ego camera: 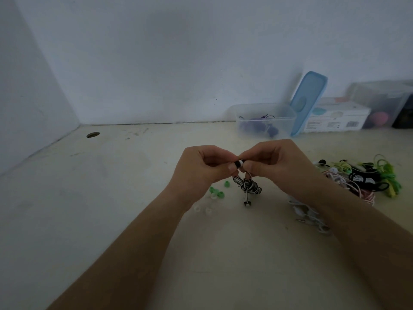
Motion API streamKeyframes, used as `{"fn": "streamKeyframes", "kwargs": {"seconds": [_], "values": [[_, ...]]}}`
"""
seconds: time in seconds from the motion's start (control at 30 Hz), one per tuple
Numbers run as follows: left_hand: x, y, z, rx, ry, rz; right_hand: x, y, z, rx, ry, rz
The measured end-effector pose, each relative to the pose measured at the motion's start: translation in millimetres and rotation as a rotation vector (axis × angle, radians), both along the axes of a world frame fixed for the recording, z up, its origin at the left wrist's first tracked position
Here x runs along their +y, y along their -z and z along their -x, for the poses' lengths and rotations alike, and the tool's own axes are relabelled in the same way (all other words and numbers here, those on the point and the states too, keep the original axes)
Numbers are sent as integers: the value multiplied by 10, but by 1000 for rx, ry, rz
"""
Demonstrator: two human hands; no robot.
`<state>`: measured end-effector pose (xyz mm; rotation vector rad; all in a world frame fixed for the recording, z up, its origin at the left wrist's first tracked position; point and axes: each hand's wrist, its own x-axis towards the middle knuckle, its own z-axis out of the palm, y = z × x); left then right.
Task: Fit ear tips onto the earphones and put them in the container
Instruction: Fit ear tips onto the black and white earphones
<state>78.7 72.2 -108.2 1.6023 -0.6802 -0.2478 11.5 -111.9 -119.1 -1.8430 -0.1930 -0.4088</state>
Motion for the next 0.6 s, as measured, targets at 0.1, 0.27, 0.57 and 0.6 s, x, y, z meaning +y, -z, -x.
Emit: {"fn": "streamKeyframes", "kwargs": {"seconds": [0.1,0.27,0.57,0.6], "values": [[-12,6,7,-53,-14,7,1,8,-4,-36,48,44],[-29,14,5,-21,-9,58,31,-4,-3,-114,152,159],[-59,50,16,7,-37,115,106,-4,14,-171,321,338],[-63,51,17,8,-37,117,117,-3,12,-183,334,349]]}}
